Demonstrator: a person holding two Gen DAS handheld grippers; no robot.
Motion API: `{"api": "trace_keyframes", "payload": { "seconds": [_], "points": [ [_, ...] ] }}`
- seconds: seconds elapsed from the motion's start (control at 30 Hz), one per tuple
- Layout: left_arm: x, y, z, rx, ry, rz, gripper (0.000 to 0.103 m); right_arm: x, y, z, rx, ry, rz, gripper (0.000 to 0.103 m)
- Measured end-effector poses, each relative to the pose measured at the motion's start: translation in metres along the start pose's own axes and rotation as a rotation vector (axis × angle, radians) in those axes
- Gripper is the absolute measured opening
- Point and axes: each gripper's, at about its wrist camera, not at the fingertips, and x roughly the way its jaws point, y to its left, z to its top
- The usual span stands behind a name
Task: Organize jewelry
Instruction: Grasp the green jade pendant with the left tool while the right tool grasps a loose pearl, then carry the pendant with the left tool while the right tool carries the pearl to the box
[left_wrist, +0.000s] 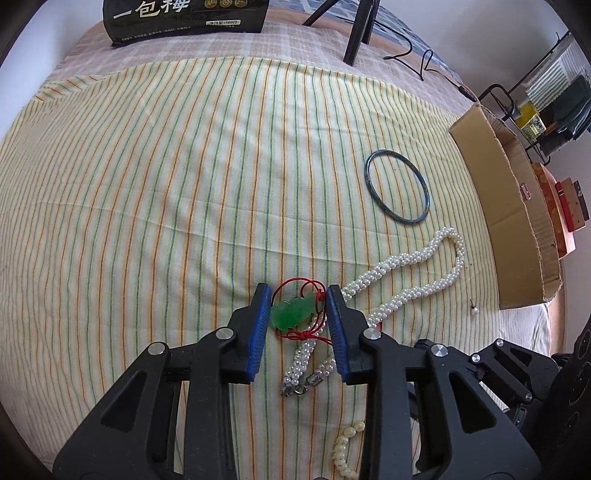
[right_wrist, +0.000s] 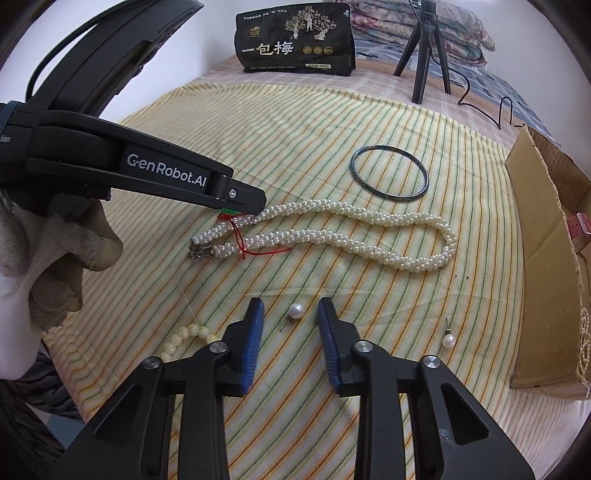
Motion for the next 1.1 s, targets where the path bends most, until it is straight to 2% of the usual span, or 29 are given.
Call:
{"api": "trace_keyframes", "payload": {
  "seconds": [0.07,0.2,0.57,1.1],
  "points": [
    [-0.003,0.002,0.001,-0.010,-0.011,0.004,0.030,0.000,-0.001,0.000,0.003,-0.005,0.007,0.013],
    [-0.007,0.007,0.002,-0.026,-0.025,0.005,0.030,0.000,-0.001,-0.002,0.000,-0.006,0.023,0.009],
    [-0.014,0.008,0.000,-0.026,-0.055,0.001,0.030,-0.009,0.003,0.000,-0.011,-0.030,0.026,0.009],
    [-0.059,-0.012,0.009,-0.002,-0.162,-0.068,0.030,-0.056,-0.012,0.017,0.034,-0.128,0.029,0.009]
  ]
}}
